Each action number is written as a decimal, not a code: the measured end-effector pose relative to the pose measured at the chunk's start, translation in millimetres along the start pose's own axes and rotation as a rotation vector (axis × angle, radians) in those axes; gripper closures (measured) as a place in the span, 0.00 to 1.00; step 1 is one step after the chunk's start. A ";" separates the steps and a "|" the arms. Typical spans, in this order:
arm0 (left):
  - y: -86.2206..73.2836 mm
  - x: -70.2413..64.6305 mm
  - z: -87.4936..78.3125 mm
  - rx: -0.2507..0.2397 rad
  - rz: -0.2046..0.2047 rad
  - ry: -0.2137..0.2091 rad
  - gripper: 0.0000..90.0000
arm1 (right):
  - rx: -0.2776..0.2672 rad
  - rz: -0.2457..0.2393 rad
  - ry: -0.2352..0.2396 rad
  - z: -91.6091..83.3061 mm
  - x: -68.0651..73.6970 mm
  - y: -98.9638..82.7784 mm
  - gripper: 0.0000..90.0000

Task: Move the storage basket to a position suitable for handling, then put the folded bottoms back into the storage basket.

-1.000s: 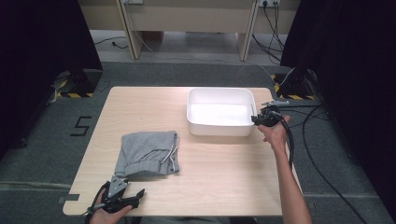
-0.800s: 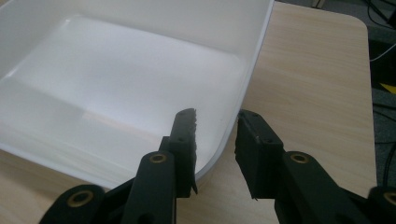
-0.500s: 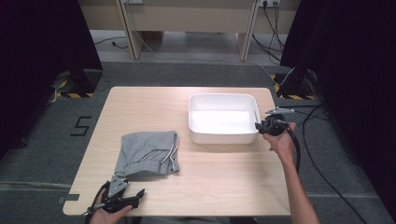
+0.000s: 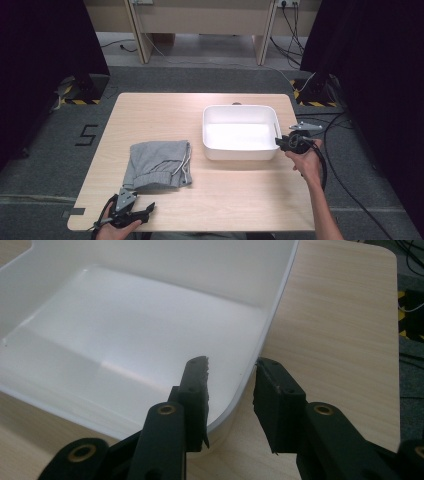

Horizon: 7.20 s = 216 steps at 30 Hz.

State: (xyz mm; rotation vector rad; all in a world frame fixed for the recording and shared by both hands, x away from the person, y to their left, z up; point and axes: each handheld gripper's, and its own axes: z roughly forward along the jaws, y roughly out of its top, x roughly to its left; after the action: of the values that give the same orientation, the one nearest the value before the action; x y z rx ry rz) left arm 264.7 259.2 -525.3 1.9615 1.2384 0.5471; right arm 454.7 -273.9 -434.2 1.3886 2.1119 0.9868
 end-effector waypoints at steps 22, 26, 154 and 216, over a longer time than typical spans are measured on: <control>-0.6 0.5 -0.2 -0.004 0.002 -0.002 0.26 | -0.008 -0.006 0.033 -24.3 7.8 -22.7 0.74; -0.8 0.4 -0.4 -0.004 0.000 -0.002 0.26 | -0.010 -0.013 0.032 -29.8 11.7 -27.7 0.74; -4.9 14.6 -12.2 0.034 -0.018 0.017 0.29 | -0.024 -0.263 0.489 13.6 256.2 -55.2 0.48; 60.7 86.2 34.8 -0.020 -0.174 0.078 0.26 | -0.034 -0.240 0.432 59.3 295.4 -28.5 0.41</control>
State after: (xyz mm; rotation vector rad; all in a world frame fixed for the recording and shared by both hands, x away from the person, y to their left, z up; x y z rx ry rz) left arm 361.9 308.1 -503.3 1.8099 1.4305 0.5488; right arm 356.6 7.9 -485.1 0.9346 2.4803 1.3027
